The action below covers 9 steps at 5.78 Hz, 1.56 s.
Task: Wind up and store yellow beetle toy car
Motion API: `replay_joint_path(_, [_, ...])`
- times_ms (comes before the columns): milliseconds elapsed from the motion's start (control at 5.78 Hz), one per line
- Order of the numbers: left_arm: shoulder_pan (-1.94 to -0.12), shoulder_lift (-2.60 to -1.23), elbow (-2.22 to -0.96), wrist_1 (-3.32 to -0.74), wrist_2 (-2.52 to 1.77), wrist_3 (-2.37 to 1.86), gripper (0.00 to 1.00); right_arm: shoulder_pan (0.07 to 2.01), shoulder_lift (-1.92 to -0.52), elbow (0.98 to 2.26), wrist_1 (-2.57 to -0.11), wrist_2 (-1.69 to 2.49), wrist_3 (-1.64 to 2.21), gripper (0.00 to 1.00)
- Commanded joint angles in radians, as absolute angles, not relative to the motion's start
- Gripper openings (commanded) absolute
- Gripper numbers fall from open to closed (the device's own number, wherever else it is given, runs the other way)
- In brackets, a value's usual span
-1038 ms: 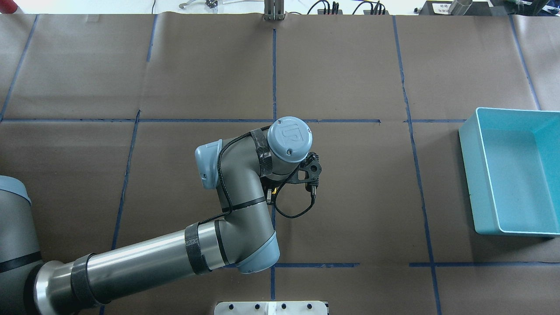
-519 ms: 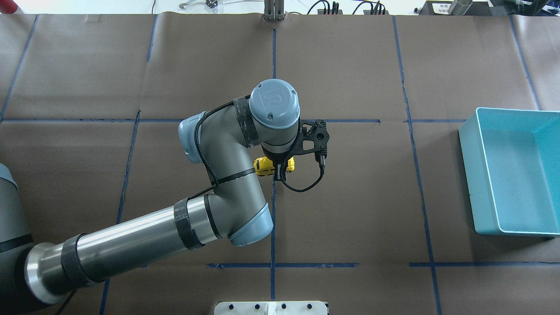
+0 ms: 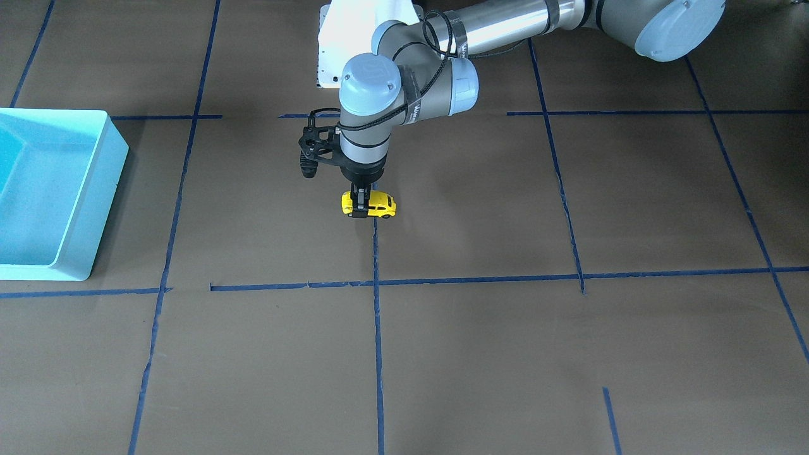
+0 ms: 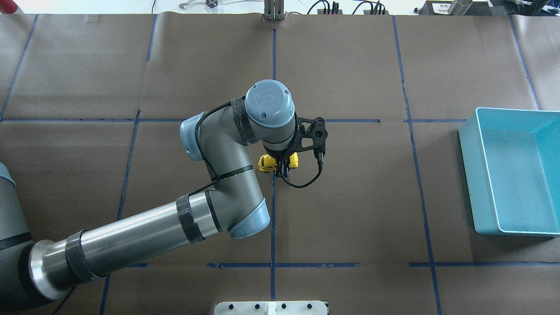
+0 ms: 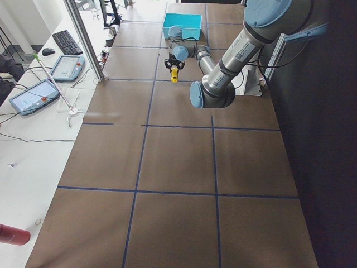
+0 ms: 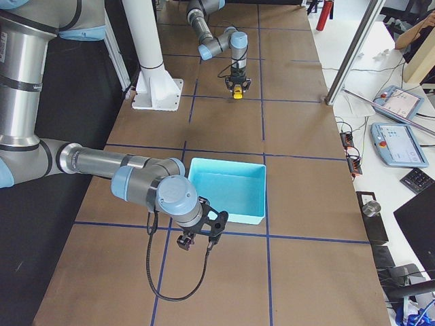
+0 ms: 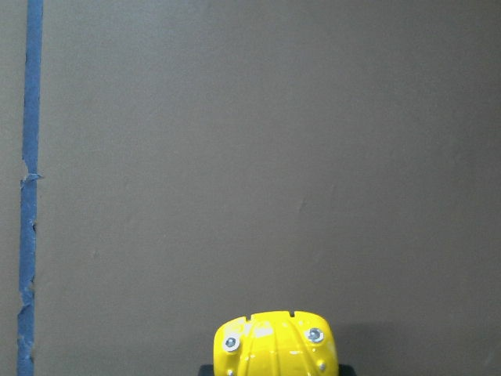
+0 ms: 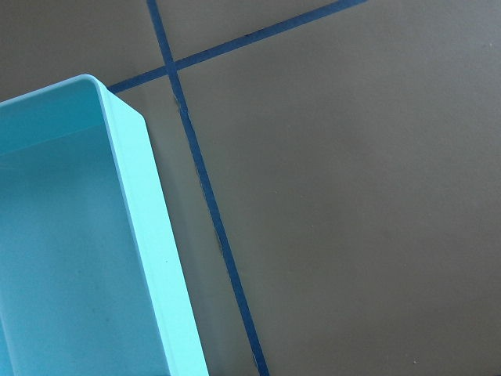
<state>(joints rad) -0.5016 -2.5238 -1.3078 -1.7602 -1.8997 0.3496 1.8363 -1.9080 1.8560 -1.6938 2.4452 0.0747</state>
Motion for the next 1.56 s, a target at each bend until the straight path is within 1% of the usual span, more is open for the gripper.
replay_joint_path(0, [-0.500, -2.517, -1.290, -1.807, -1.901, 0.348, 0.00, 1.850, -1.922, 1.867, -1.692, 2.445, 0.074, 1.00])
replay_joint_path(346, [-0.502, -2.500, -1.287, -1.824, -1.905, 0.347, 0.00, 1.850, -1.922, 1.846, -1.690, 2.383, 0.072, 1.00])
replay_joint_path(519, [-0.502, -2.494, -1.287, -1.824, -1.907, 0.347, 0.00, 1.850, -1.908, 1.865, -1.692, 2.306, 0.071, 1.00])
replay_joint_path(692, [-0.502, -2.487, -1.289, -1.836, -1.907, 0.347, 0.00, 1.848, -1.922, 1.855, -1.698, 2.190, 0.086, 1.00])
replay_joint_path(865, [-0.502, -2.479, -1.295, -1.838, -1.907, 0.347, 0.00, 1.850, -1.887, 1.853, -1.695, 2.195, 0.089, 1.00])
replay_joint_path(1384, [-0.509, -2.445, -1.324, -1.838, -1.907, 0.347, 0.00, 1.850, -1.879, 1.852, -1.694, 2.198, 0.077, 1.00])
